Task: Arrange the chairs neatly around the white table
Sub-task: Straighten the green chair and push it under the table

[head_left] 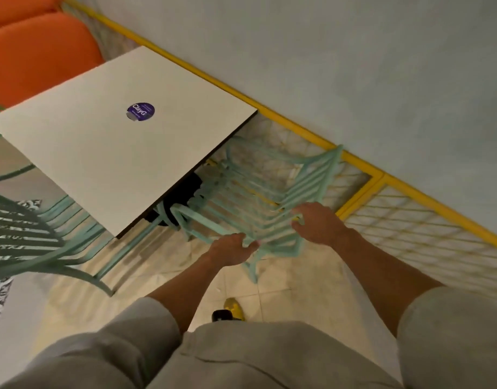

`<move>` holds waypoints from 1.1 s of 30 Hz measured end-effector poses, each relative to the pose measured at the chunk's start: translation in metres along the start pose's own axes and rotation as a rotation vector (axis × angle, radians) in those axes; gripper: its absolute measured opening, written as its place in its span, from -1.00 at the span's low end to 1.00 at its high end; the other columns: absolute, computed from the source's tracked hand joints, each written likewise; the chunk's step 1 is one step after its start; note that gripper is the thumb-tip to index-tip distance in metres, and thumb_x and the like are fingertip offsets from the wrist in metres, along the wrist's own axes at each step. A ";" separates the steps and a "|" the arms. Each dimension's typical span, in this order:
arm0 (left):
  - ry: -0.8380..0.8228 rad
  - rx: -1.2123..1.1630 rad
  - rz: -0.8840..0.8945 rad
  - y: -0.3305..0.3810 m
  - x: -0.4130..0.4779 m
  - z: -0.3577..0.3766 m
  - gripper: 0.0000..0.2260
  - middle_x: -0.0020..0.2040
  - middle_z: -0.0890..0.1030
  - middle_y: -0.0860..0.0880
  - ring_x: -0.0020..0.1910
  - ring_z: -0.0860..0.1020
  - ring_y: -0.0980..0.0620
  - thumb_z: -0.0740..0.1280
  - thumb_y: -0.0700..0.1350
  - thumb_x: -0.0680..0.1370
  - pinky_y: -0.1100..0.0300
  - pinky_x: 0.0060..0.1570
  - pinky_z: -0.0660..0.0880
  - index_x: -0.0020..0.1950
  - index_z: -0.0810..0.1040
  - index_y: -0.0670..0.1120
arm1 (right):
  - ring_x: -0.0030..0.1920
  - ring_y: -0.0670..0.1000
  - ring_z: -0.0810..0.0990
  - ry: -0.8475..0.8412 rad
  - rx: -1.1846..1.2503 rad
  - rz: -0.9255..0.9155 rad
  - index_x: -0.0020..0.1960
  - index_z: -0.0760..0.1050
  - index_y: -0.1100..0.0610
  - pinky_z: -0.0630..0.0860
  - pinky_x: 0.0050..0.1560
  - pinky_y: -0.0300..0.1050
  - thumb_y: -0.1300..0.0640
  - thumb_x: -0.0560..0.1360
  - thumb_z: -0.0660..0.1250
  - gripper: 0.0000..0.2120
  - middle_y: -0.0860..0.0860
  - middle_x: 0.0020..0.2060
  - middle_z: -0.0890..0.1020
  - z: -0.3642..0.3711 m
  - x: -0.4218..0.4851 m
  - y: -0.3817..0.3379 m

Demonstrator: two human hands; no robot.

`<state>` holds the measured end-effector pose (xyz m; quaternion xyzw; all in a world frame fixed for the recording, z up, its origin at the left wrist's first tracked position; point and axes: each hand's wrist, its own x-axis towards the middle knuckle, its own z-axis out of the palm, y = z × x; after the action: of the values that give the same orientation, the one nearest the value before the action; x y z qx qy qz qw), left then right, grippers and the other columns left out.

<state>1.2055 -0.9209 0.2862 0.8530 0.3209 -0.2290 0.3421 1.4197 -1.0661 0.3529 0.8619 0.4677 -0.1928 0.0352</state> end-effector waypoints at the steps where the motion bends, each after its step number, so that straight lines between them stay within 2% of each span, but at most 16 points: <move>1: -0.004 0.000 0.011 0.011 0.012 -0.005 -0.23 0.62 0.36 -0.09 0.59 0.33 -0.15 0.07 0.46 0.61 -0.10 0.55 0.27 0.64 0.31 -0.03 | 0.52 0.13 0.39 -0.019 -0.018 -0.006 0.51 0.47 0.01 0.32 0.49 0.09 -0.13 0.65 0.30 -0.52 0.04 0.50 0.49 -0.008 0.011 0.009; 5: 0.028 0.017 0.060 0.060 0.064 -0.025 -0.25 0.57 0.42 -0.13 0.53 0.41 -0.18 0.08 0.44 0.62 -0.08 0.51 0.33 0.60 0.36 -0.07 | 0.56 0.12 0.35 -0.073 -0.110 0.012 0.59 0.36 0.03 0.32 0.50 0.12 -0.17 0.66 0.24 -0.44 0.04 0.56 0.42 -0.043 0.068 0.052; 8: 0.011 -0.067 0.093 0.084 0.079 -0.022 -0.29 0.47 0.53 -0.09 0.41 0.52 -0.13 0.08 0.46 0.60 -0.05 0.41 0.43 0.54 0.43 0.00 | 0.55 0.14 0.36 -0.138 -0.167 -0.021 0.61 0.32 0.06 0.34 0.47 0.12 -0.20 0.67 0.21 -0.40 0.06 0.57 0.40 -0.054 0.099 0.079; 12: -0.034 -0.149 0.057 0.104 0.103 -0.014 -0.18 0.58 0.41 -0.05 0.51 0.43 -0.09 0.08 0.53 0.54 -0.07 0.50 0.36 0.63 0.31 0.02 | 0.50 0.13 0.44 -0.197 -0.211 -0.083 0.59 0.36 0.07 0.41 0.42 0.06 -0.18 0.68 0.20 -0.43 0.08 0.52 0.46 -0.073 0.161 0.122; 14: -0.026 -0.220 0.004 0.111 0.118 -0.005 -0.11 0.63 0.34 -0.04 0.57 0.36 -0.08 0.09 0.57 0.51 -0.05 0.56 0.30 0.65 0.28 0.00 | 0.47 0.12 0.47 -0.203 -0.309 -0.123 0.58 0.38 0.08 0.43 0.42 0.04 -0.18 0.68 0.18 -0.44 0.08 0.49 0.51 -0.074 0.192 0.147; 19: -0.018 -0.506 -0.191 0.151 0.141 0.025 0.00 0.63 0.32 0.04 0.58 0.34 -0.05 0.16 0.65 0.38 0.02 0.53 0.30 0.65 0.28 0.04 | 0.40 0.07 0.55 -0.252 -0.464 -0.284 0.52 0.46 0.05 0.47 0.37 -0.04 -0.22 0.67 0.14 -0.46 0.04 0.42 0.58 -0.071 0.265 0.201; 22: 0.040 -0.548 -0.268 0.183 0.150 0.050 -0.13 0.55 0.42 -0.01 0.48 0.44 -0.09 0.25 0.56 0.45 0.01 0.41 0.39 0.58 0.36 0.03 | 0.38 0.08 0.56 -0.351 -0.429 -0.410 0.50 0.49 -0.01 0.47 0.38 -0.04 -0.27 0.67 0.12 -0.46 0.05 0.41 0.58 -0.065 0.290 0.219; 23: 0.067 -0.536 -0.288 0.192 0.151 0.059 -0.18 0.53 0.43 -0.02 0.45 0.46 -0.10 0.25 0.51 0.49 0.00 0.39 0.42 0.58 0.35 0.02 | 0.38 0.08 0.56 -0.373 -0.421 -0.461 0.39 0.57 -0.12 0.46 0.38 -0.03 -0.29 0.67 0.11 -0.55 0.05 0.40 0.59 -0.063 0.290 0.226; 24: 0.103 -0.535 -0.316 0.200 0.152 0.067 -0.24 0.52 0.43 -0.01 0.45 0.46 -0.09 0.26 0.46 0.53 0.01 0.39 0.43 0.59 0.33 0.02 | 0.35 0.09 0.57 -0.392 -0.422 -0.507 0.14 0.62 -0.25 0.46 0.38 0.00 -0.31 0.68 0.07 -0.63 0.05 0.35 0.62 -0.060 0.291 0.232; 25: 0.150 -0.530 -0.346 0.207 0.152 0.073 -0.32 0.52 0.43 0.01 0.45 0.46 -0.07 0.26 0.38 0.57 0.02 0.39 0.44 0.60 0.32 0.06 | 0.30 0.10 0.59 -0.403 -0.424 -0.538 -0.15 0.53 -0.31 0.46 0.34 0.03 -0.35 0.68 0.01 -0.60 0.06 0.27 0.66 -0.060 0.292 0.237; 26: 0.202 -0.515 -0.377 0.209 0.152 0.078 -0.40 0.51 0.45 0.05 0.44 0.47 -0.03 0.27 0.31 0.60 0.04 0.38 0.45 0.59 0.33 0.11 | 0.23 0.10 0.62 -0.405 -0.423 -0.560 -0.29 0.40 -0.28 0.47 0.28 0.04 -0.40 0.66 -0.09 -0.51 0.06 0.15 0.69 -0.056 0.294 0.242; 27: 0.251 -0.496 -0.409 0.211 0.151 0.080 -0.48 0.48 0.49 0.09 0.42 0.49 0.01 0.27 0.25 0.62 0.07 0.36 0.47 0.56 0.35 0.17 | 0.11 0.05 0.66 -0.395 -0.416 -0.566 -0.32 0.39 -0.23 0.51 0.18 0.01 -0.48 0.60 -0.20 -0.41 0.04 0.02 0.71 -0.054 0.296 0.247; 28: 0.285 -0.475 -0.440 0.212 0.151 0.083 -0.52 0.45 0.52 0.13 0.39 0.52 0.03 0.27 0.21 0.62 0.09 0.32 0.49 0.54 0.37 0.20 | -0.04 -0.03 0.67 -0.370 -0.378 -0.564 -0.29 0.49 -0.15 0.52 0.02 -0.06 -0.56 0.52 -0.29 -0.25 0.03 -0.11 0.71 -0.050 0.299 0.251; 30: 0.342 -0.446 -0.503 0.214 0.155 0.089 -0.57 0.38 0.58 0.17 0.32 0.58 0.05 0.28 0.19 0.62 0.08 0.25 0.53 0.49 0.40 0.26 | -0.25 -0.14 0.62 -0.357 -0.286 -0.545 -0.16 0.64 0.00 0.45 -0.22 -0.17 -0.67 0.41 -0.31 -0.03 -0.01 -0.24 0.69 -0.044 0.305 0.258; 31: 0.365 -0.433 -0.531 0.216 0.156 0.091 -0.59 0.34 0.60 0.17 0.28 0.60 0.05 0.27 0.19 0.62 0.08 0.23 0.55 0.48 0.41 0.28 | -0.23 -0.14 0.64 -0.367 -0.269 -0.534 -0.08 0.68 0.01 0.46 -0.21 -0.17 -0.70 0.40 -0.26 0.00 -0.01 -0.21 0.71 -0.043 0.304 0.260; 33: 0.405 -0.411 -0.575 0.218 0.161 0.098 -0.62 0.29 0.64 0.16 0.23 0.64 0.07 0.27 0.16 0.62 0.10 0.20 0.56 0.45 0.42 0.32 | -0.01 -0.06 0.70 -0.348 -0.247 -0.509 0.13 0.72 -0.06 0.57 0.01 -0.09 -0.72 0.38 -0.21 0.00 -0.02 0.03 0.76 -0.043 0.302 0.263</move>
<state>1.4536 -1.0516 0.2183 0.6701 0.6464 -0.0739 0.3574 1.7955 -0.9630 0.2510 0.6609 0.6747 -0.2814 0.1696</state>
